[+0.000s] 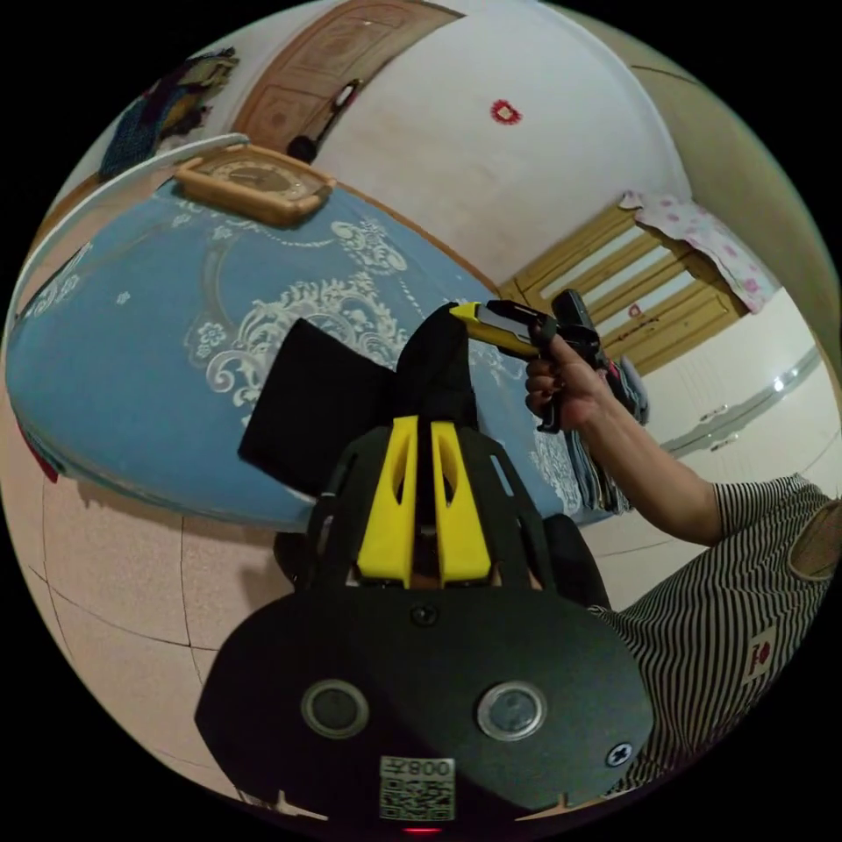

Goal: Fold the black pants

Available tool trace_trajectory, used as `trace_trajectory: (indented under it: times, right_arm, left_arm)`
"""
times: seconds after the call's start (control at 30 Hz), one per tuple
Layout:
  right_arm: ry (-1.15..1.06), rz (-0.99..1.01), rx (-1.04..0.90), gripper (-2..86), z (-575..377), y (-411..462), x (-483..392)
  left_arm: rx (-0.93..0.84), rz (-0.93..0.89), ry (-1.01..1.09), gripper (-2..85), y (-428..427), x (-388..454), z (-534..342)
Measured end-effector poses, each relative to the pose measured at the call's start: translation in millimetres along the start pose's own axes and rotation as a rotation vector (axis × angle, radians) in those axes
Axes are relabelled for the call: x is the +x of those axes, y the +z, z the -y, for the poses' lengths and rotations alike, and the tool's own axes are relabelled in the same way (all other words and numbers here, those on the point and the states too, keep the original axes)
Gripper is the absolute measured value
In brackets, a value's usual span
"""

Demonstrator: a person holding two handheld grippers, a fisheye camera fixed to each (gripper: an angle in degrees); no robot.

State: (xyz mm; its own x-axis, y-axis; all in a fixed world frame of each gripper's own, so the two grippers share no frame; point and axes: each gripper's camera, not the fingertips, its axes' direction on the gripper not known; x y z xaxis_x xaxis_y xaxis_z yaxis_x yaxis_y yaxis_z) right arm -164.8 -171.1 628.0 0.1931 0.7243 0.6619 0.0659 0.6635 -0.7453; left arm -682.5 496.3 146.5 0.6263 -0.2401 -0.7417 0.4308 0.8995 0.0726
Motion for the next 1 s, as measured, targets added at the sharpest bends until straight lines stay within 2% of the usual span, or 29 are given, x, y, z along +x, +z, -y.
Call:
trace_trajectory:
  times: [0.23, 0.5, 0.77, 0.9, 1.0]
  right_arm:
    - [0.035, -0.057, -0.081, 2.4, 45, 108, -4]
    - [0.032, -0.005, -0.108, 2.3, 67, 190, -4]
    - [-0.075, 0.021, -0.049, 0.5, 52, 217, -18]
    - [-0.158, -0.189, -0.138, 0.1, 21, 252, -23]
    - [-0.183, -0.297, -0.222, 0.1, 10, 289, -20]
  left_arm:
    - [-0.04, 0.025, -0.12, 2.4, -22, -78, 7]
    - [-0.036, 0.068, -0.192, 1.9, -48, -126, 2]
    - [0.148, 0.28, -0.189, 0.7, -88, -127, -8]
    - [0.119, 0.259, -0.023, 0.3, -81, -113, 5]
    - [-0.023, 0.313, 0.042, 0.3, -54, -115, 22]
